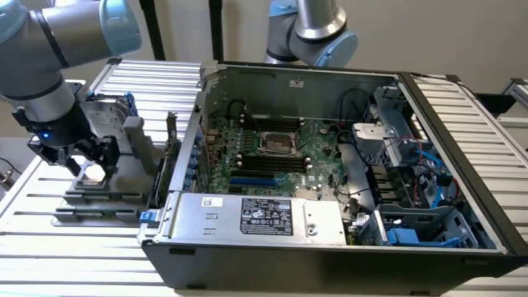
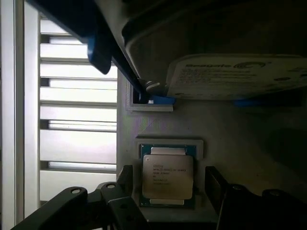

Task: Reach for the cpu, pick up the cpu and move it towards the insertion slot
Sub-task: 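Pick up the cpu and move it towards the insertion slot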

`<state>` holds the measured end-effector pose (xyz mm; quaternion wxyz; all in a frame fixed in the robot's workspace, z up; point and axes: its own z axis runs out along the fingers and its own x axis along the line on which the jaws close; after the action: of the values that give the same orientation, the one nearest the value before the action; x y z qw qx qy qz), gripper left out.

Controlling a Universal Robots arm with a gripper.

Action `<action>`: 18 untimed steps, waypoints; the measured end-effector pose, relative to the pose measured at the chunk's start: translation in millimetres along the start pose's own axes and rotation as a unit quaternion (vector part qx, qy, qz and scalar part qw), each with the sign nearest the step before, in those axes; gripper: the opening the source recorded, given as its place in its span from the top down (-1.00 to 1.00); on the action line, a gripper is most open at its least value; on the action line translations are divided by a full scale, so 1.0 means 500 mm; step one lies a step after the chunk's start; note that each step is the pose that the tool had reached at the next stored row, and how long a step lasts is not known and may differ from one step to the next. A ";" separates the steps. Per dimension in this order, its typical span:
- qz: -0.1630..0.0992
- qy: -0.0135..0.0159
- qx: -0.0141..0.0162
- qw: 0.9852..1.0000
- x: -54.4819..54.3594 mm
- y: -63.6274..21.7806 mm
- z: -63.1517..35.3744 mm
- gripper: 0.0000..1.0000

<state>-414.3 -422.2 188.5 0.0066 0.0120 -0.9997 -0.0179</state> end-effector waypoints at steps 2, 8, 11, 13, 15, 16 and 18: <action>0.000 0.000 0.000 1.000 0.000 0.000 0.001 -0.42; 0.002 0.000 0.000 1.000 0.001 0.000 0.003 -0.42; 0.003 0.000 0.000 1.000 0.002 0.001 0.004 -0.42; 0.004 0.000 0.000 1.000 0.003 0.001 0.004 -0.38; 0.004 0.000 0.000 1.000 0.003 0.001 0.004 -0.25; 0.005 0.000 0.000 1.000 0.003 0.002 0.004 -0.13; 0.005 0.000 0.000 1.000 0.003 0.002 0.005 -0.08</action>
<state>-415.6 -421.0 186.3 0.0065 0.0072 -0.9998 -0.0180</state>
